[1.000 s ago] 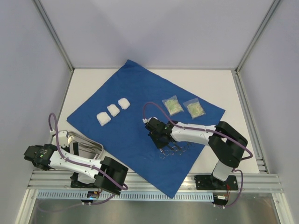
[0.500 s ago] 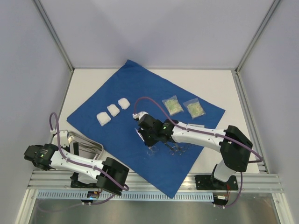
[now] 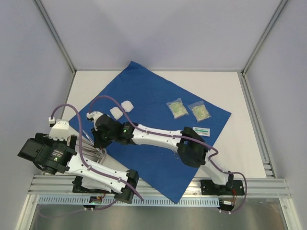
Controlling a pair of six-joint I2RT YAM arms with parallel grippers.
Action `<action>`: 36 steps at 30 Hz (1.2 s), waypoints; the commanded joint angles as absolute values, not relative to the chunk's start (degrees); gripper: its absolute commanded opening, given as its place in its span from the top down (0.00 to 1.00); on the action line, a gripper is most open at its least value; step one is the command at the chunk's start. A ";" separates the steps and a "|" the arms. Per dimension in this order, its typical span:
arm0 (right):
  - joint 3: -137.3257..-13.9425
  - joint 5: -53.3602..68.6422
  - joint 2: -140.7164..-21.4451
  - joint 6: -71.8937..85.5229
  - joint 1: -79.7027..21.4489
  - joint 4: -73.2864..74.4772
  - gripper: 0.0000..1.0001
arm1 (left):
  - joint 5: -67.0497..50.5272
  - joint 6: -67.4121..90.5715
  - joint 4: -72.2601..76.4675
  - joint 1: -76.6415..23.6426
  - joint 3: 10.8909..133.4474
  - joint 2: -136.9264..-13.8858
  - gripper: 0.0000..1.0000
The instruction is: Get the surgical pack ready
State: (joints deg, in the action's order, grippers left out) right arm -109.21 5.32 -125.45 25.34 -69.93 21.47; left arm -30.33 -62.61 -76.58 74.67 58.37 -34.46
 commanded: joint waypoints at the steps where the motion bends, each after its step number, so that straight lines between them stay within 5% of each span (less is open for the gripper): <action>1: -118.37 11.33 -133.05 29.44 -72.07 20.48 1.00 | -35.42 -65.48 -95.97 74.97 63.27 -33.14 0.00; 10: -132.88 11.08 -145.09 32.25 -76.64 21.70 1.00 | -35.07 -66.00 -96.24 74.97 64.69 -30.50 0.00; 27: -135.00 6.77 -148.45 28.22 -77.70 21.62 0.99 | -35.60 -66.62 -96.33 74.97 62.49 -30.59 0.00; 36: -136.23 10.90 -149.85 30.23 -76.47 21.62 0.85 | -34.81 -66.80 -96.24 74.97 62.40 -30.50 0.00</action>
